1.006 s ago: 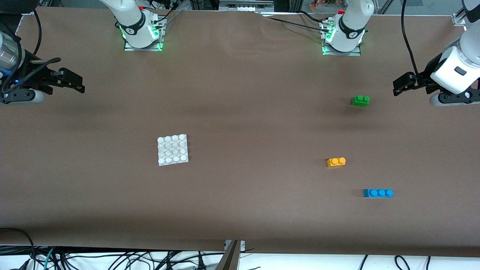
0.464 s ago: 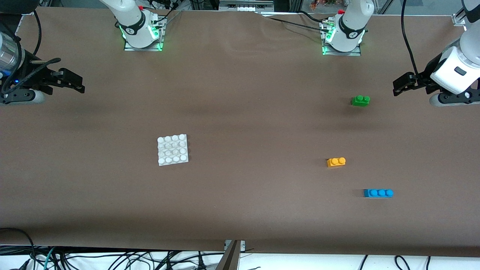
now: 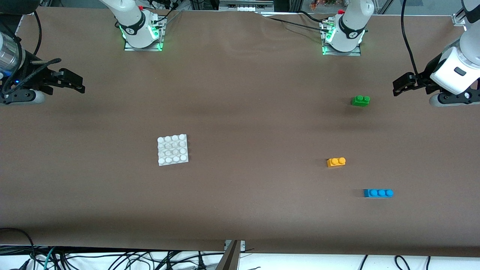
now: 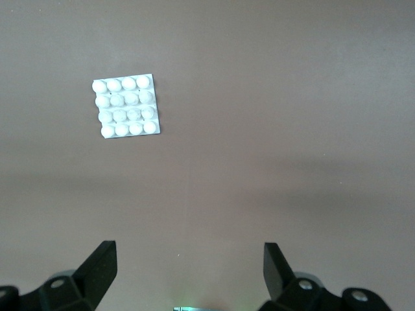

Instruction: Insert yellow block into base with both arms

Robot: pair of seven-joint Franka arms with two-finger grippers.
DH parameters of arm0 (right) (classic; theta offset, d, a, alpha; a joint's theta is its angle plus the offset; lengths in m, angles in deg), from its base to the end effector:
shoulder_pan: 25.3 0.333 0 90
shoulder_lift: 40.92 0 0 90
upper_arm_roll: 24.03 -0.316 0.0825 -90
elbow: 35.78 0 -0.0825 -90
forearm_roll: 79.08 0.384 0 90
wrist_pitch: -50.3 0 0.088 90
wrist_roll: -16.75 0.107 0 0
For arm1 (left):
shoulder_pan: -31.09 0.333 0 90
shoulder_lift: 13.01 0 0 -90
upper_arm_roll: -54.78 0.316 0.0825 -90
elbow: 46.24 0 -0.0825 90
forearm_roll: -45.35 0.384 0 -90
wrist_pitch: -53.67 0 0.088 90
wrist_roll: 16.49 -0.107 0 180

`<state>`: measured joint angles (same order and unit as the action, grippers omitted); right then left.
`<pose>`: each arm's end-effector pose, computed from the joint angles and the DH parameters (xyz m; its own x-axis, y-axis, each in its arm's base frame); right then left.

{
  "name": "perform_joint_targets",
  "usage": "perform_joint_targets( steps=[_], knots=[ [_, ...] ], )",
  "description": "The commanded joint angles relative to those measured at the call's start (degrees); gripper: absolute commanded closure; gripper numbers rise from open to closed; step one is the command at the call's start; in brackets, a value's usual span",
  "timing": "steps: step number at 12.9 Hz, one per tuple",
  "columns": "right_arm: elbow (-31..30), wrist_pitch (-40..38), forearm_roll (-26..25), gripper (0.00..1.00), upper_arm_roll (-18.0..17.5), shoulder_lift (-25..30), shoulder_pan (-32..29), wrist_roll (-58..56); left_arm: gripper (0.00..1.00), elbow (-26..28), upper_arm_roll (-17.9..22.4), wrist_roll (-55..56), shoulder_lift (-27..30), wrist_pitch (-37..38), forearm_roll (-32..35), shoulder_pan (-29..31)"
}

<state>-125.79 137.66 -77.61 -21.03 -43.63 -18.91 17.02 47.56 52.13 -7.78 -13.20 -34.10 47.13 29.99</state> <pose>0.5612 0.0368 0.5942 0.9941 0.0552 -0.0934 0.0533 -0.9983 -0.0227 0.5473 -0.0324 0.5885 0.9908 0.0879 -0.1024 0.0835 -0.9954 -0.0469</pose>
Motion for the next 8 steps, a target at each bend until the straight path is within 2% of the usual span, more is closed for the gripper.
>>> perform_joint_targets(
  steps=[1, 8],
  knots=[
    [0.11, -0.26, -0.50, 0.00, -0.97, -0.01, -1.03, -0.62, 0.00, -1.95, 0.19, -1.24, -0.78, 1.28, -1.33, 0.04],
    [-0.07, -0.08, -0.15, 0.00, -0.89, 0.25, -1.12, -0.62, 0.00, -2.04, 0.19, -1.24, -0.78, 1.28, -1.33, 0.04]
  ],
)
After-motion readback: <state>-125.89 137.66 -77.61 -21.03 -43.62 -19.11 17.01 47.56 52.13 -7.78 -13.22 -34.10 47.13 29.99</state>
